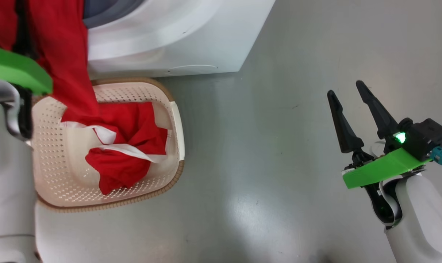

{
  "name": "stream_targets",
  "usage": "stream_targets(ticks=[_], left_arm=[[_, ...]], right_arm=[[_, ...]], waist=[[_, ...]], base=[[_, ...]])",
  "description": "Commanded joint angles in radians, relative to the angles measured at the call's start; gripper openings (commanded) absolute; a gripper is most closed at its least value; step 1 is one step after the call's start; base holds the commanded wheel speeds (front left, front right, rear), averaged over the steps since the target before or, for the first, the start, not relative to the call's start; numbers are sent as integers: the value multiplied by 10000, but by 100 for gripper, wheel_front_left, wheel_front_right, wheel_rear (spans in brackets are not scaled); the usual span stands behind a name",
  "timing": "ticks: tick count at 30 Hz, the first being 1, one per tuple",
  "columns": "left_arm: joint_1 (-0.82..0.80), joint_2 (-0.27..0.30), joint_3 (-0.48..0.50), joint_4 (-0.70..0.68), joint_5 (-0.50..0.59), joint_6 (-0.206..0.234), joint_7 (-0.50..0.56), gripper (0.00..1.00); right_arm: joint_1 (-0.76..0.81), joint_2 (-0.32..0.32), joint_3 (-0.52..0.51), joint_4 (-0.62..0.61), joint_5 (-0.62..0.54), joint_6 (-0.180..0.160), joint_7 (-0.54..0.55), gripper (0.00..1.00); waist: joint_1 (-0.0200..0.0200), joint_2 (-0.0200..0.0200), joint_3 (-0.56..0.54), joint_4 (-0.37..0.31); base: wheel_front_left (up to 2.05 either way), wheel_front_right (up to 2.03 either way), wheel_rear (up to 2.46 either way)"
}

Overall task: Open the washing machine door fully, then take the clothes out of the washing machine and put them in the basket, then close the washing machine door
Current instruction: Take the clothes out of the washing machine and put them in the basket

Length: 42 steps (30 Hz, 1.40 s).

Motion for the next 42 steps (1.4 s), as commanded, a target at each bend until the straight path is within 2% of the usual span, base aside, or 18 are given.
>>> stream_targets(ticks=[1,12,22,23,24,26,27,35,42], left_arm=[[-151,570,154,-80,85,75,34,100],[-1599,1214,-185,2168,548,494,35,100],[-2651,1376,-627,4182,713,393,-2,99],[-2730,1396,-659,4346,717,377,-38,61],[-2809,1414,-704,4504,733,361,-70,41],[-2952,1432,-777,4774,745,330,-154,9],[-3014,1445,-817,4896,754,314,-199,0],[-3240,1387,-921,5430,601,153,-823,0],[-2834,1063,-421,5070,-376,-198,-1460,0]], right_arm=[[118,31,238,-228,35,16,-74,100],[83,99,416,-193,69,16,-74,100],[46,120,575,-182,77,16,-74,100],[45,118,588,-180,77,16,-74,100],[47,115,592,-178,80,16,-74,100],[53,115,587,-181,76,16,-74,100],[56,115,587,-182,72,16,-74,100],[85,87,539,-197,60,16,-74,100],[119,51,479,-200,52,16,-74,100]], waist=[[0,0,41,-52],[0,0,54,-214],[0,0,3,-351],[0,0,-8,-365],[0,0,-14,-375],[0,0,-16,-389],[0,0,-13,-395],[0,0,-23,-337],[0,0,-136,-193]], base=[[0,0,0],[0,0,0],[0,0,0],[0,0,0],[0,0,0],[0,0,0],[0,0,0],[0,0,0],[0,0,0]])
